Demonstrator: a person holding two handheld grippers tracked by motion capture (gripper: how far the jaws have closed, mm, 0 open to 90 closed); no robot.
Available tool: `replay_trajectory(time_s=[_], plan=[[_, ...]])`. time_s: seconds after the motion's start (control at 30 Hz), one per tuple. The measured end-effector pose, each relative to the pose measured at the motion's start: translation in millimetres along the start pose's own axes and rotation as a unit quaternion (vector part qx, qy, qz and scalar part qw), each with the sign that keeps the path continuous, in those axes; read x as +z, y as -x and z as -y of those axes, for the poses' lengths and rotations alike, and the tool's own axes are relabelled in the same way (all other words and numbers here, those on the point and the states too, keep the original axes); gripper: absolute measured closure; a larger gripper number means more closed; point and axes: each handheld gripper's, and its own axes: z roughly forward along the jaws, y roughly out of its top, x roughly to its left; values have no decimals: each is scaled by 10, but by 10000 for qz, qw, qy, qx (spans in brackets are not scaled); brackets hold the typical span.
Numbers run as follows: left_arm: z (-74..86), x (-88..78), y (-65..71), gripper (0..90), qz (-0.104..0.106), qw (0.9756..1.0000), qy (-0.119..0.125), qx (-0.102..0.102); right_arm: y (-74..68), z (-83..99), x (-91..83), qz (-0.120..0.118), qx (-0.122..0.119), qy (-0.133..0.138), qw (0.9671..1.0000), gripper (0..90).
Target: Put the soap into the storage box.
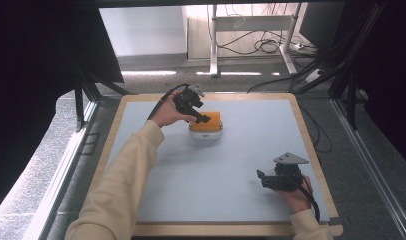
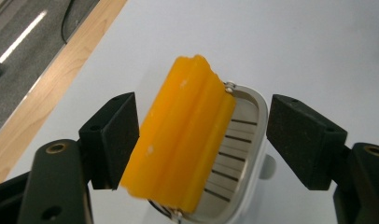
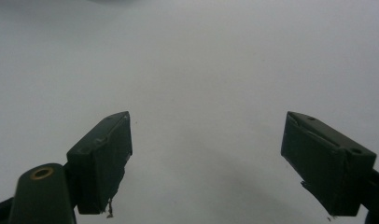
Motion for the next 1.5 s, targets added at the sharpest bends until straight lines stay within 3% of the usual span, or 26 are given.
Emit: replay_trajectory(time_s=[0.1, 0.57, 0.73, 1.0, 1.23, 1.5], plan=[[109, -74, 57, 268, -131, 9997, 28, -205, -4, -2, -5, -8, -8, 7, 10000, 168], [794, -453, 436, 278, -304, 9986, 166, -401, -22, -10, -20, -21, -11, 29, 10000, 168], [1047, -566, 657, 277, -316, 9981, 246, -468, -31, -18, -44, -19, -29, 77, 10000, 168], [1420, -640, 994, 277, -515, 9970, 117, -569, -45, -20, -51, -43, -35, 86, 9999, 168], [1656, -725, 1200, 271, -689, 9941, 179, -823, -50, -18, -46, -39, -32, 67, 10000, 168], [1805, -771, 1273, 270, -790, 9930, 126, -865, -56, -21, -29, -58, -67, 36, 10000, 168]])
